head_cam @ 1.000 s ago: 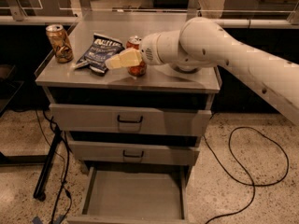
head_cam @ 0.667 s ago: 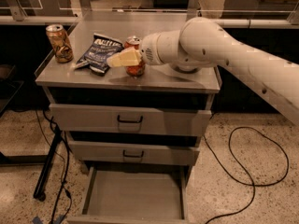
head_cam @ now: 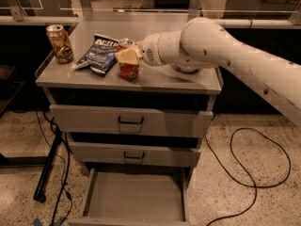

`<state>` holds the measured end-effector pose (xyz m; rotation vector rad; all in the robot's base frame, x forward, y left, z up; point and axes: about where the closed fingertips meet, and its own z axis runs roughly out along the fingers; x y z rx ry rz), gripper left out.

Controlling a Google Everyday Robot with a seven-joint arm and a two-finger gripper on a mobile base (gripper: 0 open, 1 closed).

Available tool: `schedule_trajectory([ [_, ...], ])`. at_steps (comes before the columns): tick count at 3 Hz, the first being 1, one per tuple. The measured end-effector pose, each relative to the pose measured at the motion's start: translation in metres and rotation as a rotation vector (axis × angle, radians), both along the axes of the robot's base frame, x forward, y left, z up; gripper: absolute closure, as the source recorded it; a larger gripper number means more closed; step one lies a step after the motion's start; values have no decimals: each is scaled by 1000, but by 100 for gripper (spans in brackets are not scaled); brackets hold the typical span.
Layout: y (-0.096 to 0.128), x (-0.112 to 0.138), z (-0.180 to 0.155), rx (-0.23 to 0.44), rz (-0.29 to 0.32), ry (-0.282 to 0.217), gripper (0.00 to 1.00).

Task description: Place coke can into bottom drawer

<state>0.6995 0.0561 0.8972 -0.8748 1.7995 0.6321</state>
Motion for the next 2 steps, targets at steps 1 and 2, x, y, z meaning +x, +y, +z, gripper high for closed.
schedule_trajectory([
  [1, 0, 0, 0, 0, 0, 0, 100],
  [2, 0, 0, 0, 0, 0, 0, 100],
])
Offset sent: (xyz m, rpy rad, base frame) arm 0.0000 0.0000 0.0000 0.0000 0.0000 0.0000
